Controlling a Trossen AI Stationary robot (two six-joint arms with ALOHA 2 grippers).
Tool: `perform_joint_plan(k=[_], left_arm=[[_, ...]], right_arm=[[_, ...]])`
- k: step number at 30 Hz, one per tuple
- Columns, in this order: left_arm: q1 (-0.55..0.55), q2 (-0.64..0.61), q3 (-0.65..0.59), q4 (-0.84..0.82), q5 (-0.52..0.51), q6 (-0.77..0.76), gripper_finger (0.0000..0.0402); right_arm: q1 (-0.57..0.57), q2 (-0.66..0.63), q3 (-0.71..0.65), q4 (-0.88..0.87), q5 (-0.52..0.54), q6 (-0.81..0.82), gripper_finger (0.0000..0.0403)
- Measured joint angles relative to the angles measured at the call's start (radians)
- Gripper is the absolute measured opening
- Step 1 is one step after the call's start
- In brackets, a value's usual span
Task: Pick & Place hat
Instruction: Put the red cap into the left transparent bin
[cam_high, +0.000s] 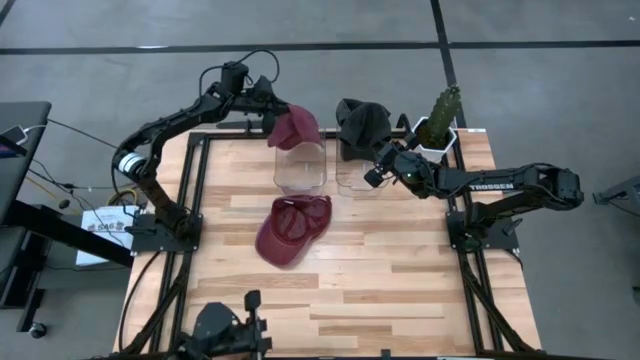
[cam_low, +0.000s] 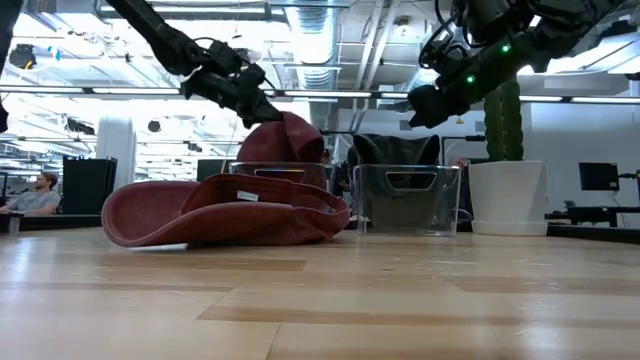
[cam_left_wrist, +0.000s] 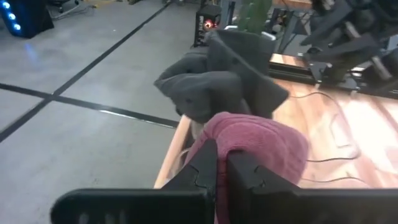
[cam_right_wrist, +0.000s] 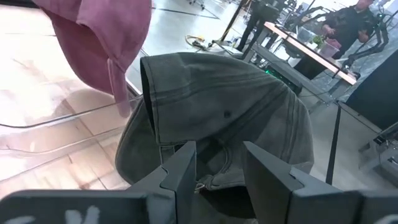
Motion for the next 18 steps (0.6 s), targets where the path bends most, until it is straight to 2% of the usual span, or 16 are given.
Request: perform_joint_plan(k=[4,9,15,18], left_arm=[[0.008,0.037,0.032,-0.001,-0.024,0.012,0.0011],[0.007,0.054,0.051,0.002,-0.145,0.044,0.0011],[0.007,0.055,0.054,0.007,-0.154,0.086,0.0013],[0.003,0.055,0.054,0.008,-0.155,0.103,0.0031]], right_arm=[[0.000,0.000,0.000,0.000,0.000,-0.001,0.0118],[-0.004,0.000,0.000,0.000,0.000,-0.013,0.0118],[-0.015,0.000,0.000,0.002,0.000,-0.026,0.0118],[-0.019,0.000,0.000,0.002,0.000,-0.026,0.0118]])
